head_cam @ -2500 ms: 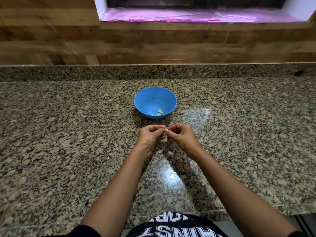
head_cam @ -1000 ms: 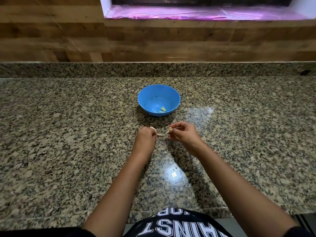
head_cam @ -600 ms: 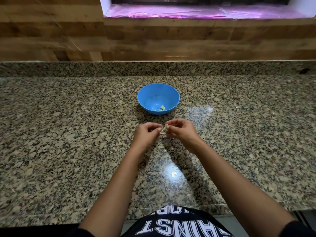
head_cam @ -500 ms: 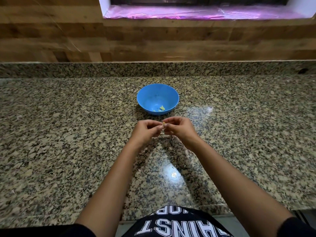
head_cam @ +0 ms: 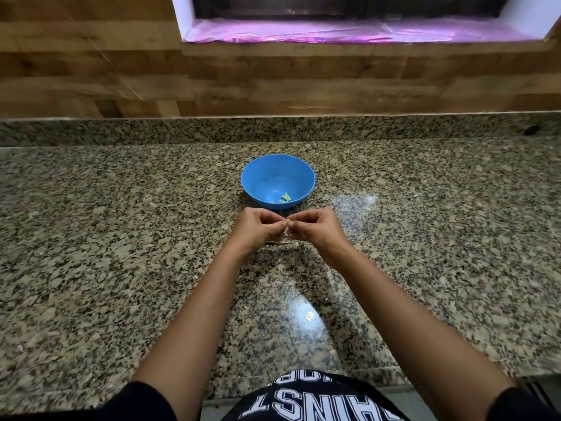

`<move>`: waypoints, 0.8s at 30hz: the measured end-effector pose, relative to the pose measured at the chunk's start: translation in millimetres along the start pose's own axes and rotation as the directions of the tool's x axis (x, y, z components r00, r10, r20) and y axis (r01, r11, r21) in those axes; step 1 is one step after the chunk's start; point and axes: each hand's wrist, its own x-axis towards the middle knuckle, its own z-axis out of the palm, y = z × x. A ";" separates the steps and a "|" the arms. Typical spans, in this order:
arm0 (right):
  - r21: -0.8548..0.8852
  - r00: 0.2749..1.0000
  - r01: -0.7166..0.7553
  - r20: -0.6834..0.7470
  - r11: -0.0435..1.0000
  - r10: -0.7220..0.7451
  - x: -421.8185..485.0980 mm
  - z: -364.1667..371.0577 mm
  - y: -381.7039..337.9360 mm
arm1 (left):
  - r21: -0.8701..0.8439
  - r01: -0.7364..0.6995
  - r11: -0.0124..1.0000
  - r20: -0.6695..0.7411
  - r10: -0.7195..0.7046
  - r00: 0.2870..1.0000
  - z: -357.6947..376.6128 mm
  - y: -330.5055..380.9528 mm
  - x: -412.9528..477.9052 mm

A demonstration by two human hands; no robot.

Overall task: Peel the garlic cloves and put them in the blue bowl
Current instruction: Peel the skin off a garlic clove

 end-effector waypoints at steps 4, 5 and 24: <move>0.022 1.000 -0.008 0.000 1.000 0.008 -2.3 -2.4 6.1 | -0.035 0.004 0.999 -0.020 -0.005 1.000 5.1 -5.5 -1.1; 0.054 1.000 -0.016 -0.001 0.998 0.016 -3.0 -3.2 7.2 | -0.049 0.008 0.999 -0.017 -0.009 1.000 6.0 -6.6 -1.1; 0.141 0.999 -0.045 0.000 0.989 0.045 -13.4 -10.2 3.7 | -0.180 -0.039 0.983 -0.057 0.029 0.998 29.1 -19.3 -7.3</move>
